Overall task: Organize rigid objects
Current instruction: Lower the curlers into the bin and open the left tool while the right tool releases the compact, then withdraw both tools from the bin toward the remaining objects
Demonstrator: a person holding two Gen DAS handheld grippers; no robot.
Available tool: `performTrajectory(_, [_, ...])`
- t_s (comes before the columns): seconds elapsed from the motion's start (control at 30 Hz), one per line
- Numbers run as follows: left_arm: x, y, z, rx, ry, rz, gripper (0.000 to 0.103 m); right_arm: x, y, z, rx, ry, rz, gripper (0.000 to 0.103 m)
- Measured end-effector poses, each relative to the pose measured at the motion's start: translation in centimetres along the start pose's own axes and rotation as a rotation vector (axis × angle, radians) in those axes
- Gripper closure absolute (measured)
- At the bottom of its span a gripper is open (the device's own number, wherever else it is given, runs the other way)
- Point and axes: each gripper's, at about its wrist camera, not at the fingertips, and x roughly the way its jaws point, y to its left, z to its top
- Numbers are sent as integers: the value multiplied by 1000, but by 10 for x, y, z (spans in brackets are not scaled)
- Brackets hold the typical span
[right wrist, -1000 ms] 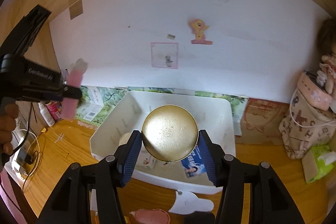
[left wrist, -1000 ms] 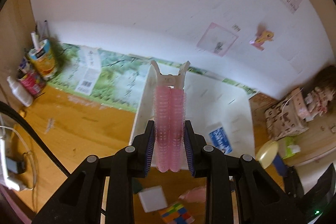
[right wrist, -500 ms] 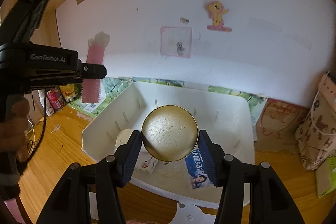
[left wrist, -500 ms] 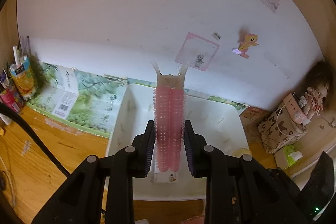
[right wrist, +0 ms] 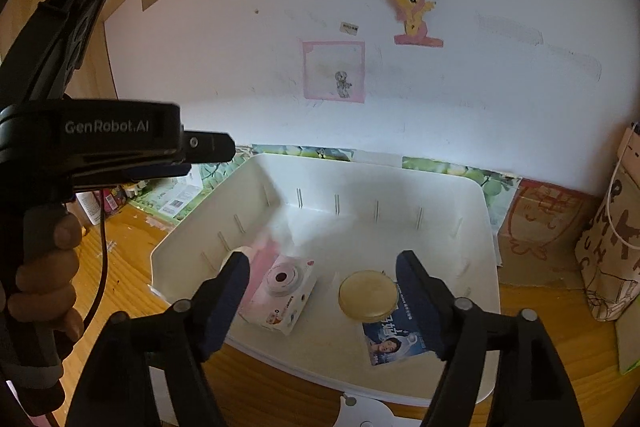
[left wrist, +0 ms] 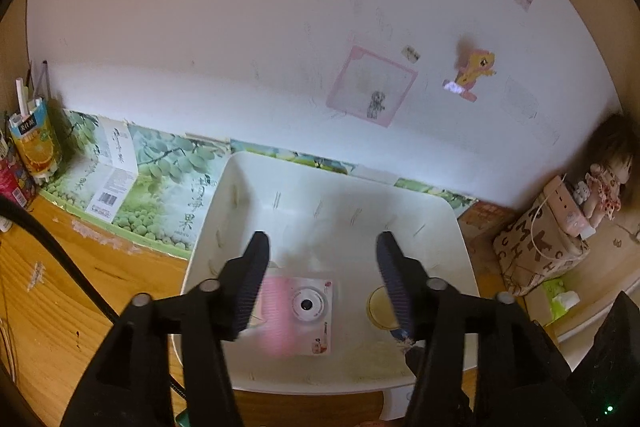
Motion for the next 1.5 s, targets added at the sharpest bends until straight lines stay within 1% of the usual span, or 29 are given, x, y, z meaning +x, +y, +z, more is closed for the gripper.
performTrajectory(0.07, [-6,1,2,-8,-20,7,30,-3,1,1,-2,-8,-3,22])
performTrajectory(0.3, [-32,6,4,-26,-61,19,29,-18,5,6,-19,-34,-21,22])
performTrajectory(0.4, [-46,6,2,-26,-74,28,25,-30,9,8,-28,-62,-31,22])
performTrajectory(0.67, [-91,5,-14,-32,-124,55,24,-71,18,10,-55,-151,-48,22])
performTrajectory(0.9, [-121,5,-33,-42,-145,97,22,-105,20,2,-64,-201,-60,21])
performTrajectory(1.0, [-130,4,-43,-51,-146,112,20,-118,18,-2,-55,-219,-61,21])
performTrajectory(1.17, [-141,5,-60,-76,-132,141,20,-133,12,-10,-34,-230,-68,21])
performTrajectory(1.23, [-144,4,-66,-81,-115,146,20,-137,10,-13,-31,-228,-70,21])
performTrajectory(1.33, [-147,4,-75,-82,-99,174,20,-142,7,-19,-28,-212,-67,21])
performTrajectory(1.5, [-154,6,-90,-118,-77,198,20,-151,2,-30,-33,-193,-59,21])
